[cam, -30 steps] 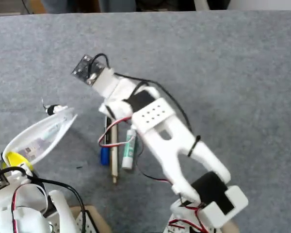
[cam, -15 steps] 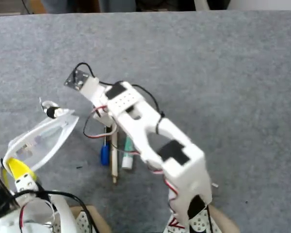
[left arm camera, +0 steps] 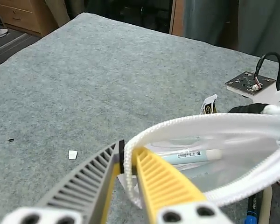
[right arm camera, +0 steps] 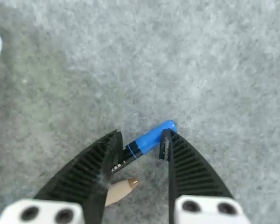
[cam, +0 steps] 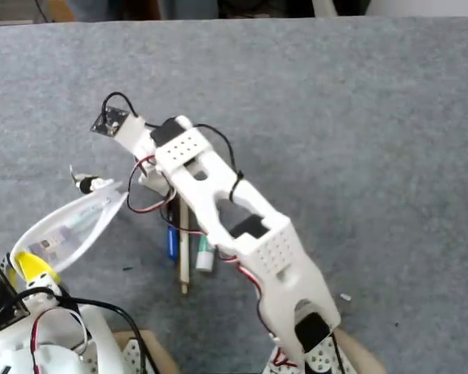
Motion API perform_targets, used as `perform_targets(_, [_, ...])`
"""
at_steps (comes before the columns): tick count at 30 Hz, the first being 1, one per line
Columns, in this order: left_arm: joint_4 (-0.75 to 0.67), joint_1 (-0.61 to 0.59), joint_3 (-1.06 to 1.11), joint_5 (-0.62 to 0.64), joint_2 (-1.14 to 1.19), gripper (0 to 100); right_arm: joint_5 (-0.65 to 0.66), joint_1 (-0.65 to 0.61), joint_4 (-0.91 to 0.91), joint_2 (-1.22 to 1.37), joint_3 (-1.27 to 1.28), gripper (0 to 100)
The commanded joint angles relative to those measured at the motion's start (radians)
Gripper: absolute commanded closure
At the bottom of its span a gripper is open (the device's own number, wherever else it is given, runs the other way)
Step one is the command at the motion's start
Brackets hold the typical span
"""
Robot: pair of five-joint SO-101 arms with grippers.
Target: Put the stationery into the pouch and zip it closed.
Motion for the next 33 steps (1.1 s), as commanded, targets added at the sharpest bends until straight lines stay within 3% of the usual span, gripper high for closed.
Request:
perform_targets(1, [-0.041,-0.007,-0.01,-0.003,-0.002,97,0.006,-0.009,0.023,0.007,-0.021,84.7])
perform_targets(29, [-0.04,-0.007,-0.01,-0.003,-0.002,97,0.006,0.089,0.058,0.047,-0.025,84.7])
perform_targets(33, [-0.04,-0.007,-0.01,-0.003,-0.002,97,0.012,0.089,0.057,0.053,-0.025,92.0])
